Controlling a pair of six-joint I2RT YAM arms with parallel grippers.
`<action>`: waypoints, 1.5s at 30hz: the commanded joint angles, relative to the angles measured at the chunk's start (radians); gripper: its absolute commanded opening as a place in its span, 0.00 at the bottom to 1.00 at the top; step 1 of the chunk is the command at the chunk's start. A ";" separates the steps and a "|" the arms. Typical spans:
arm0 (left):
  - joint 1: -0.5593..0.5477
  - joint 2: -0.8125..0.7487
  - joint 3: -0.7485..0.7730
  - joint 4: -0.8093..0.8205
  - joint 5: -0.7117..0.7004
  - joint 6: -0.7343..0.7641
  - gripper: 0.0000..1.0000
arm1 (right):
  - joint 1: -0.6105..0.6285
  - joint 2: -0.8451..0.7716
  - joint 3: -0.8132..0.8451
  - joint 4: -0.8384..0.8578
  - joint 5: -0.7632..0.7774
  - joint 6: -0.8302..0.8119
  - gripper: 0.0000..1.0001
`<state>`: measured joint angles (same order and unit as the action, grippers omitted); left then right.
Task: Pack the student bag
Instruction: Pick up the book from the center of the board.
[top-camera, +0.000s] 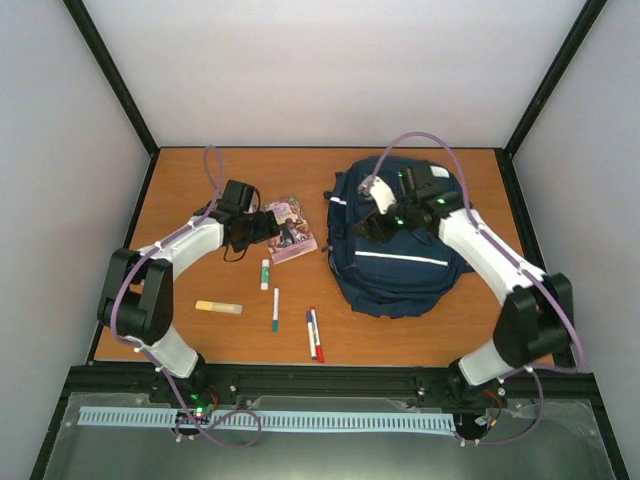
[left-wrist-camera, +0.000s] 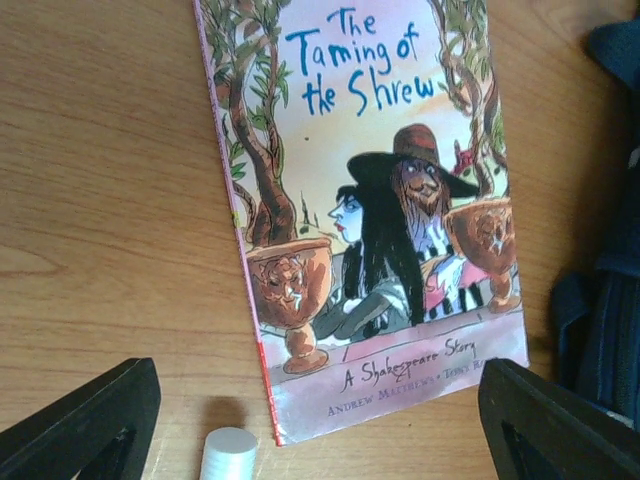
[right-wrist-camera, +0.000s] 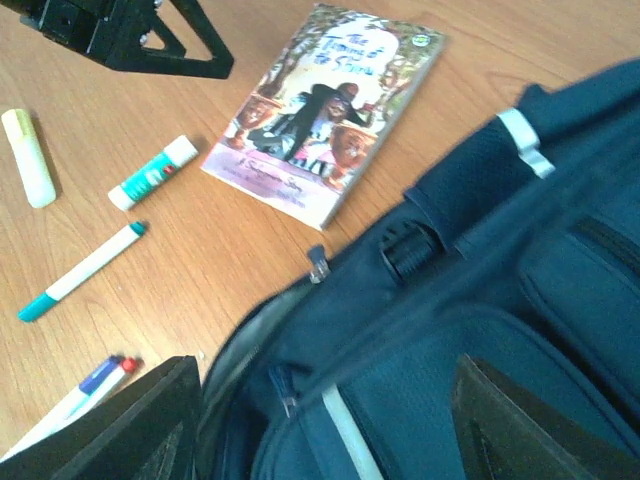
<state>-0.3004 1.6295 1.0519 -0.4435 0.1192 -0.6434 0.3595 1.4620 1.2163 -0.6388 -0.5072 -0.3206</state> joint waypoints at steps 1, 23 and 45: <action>0.000 -0.009 0.061 -0.060 -0.051 -0.035 0.93 | 0.071 0.155 0.123 -0.005 -0.015 0.031 0.70; 0.071 0.197 0.095 0.118 0.131 -0.044 0.76 | 0.154 0.973 0.913 -0.131 0.058 0.220 0.60; 0.096 0.282 0.105 0.146 0.154 -0.059 0.77 | 0.173 1.135 1.009 -0.166 0.065 0.266 0.33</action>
<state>-0.2096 1.8751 1.1374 -0.3145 0.2577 -0.6891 0.5182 2.5530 2.2097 -0.7673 -0.4927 -0.0620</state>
